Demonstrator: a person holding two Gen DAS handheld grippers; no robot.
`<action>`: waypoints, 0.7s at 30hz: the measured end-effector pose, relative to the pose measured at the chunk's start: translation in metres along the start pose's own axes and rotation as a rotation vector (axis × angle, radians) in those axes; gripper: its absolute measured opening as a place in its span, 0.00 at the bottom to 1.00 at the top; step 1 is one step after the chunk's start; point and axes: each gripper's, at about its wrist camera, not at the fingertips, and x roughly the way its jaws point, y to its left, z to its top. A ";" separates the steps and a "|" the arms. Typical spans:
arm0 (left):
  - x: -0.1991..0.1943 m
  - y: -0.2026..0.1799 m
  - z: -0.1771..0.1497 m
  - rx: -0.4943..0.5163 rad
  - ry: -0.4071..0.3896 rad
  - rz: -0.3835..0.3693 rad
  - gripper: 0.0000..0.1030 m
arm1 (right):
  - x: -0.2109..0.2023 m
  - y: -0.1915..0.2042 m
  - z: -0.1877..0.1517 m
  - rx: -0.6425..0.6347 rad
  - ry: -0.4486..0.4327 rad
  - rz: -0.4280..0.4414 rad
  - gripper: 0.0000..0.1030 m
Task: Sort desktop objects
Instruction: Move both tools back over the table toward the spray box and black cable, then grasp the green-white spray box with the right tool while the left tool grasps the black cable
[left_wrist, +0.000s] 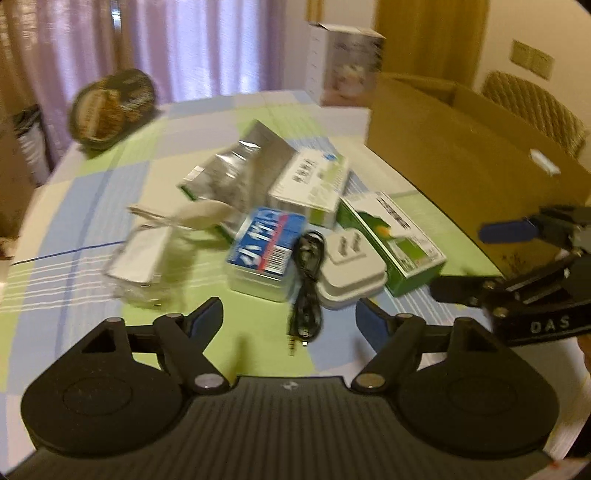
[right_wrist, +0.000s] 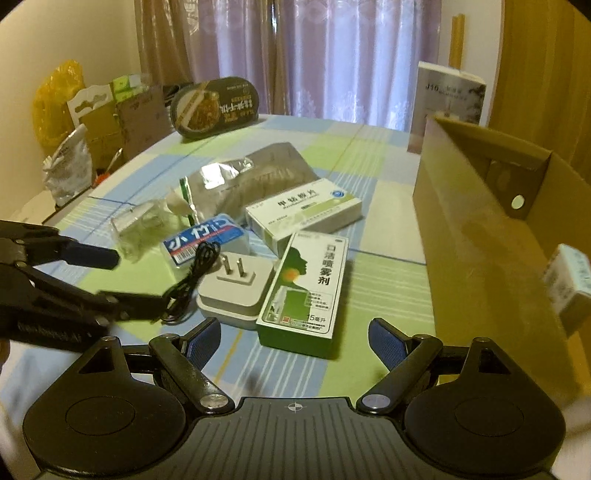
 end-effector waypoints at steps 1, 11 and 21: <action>0.006 -0.001 0.000 0.008 0.009 -0.007 0.66 | 0.004 -0.001 0.000 0.001 0.003 0.001 0.82; 0.043 -0.002 0.000 0.035 0.063 -0.026 0.33 | 0.033 -0.005 0.001 0.012 0.032 0.003 0.82; 0.037 -0.007 -0.005 0.039 0.070 -0.006 0.19 | 0.031 -0.007 -0.005 0.037 0.049 -0.013 0.52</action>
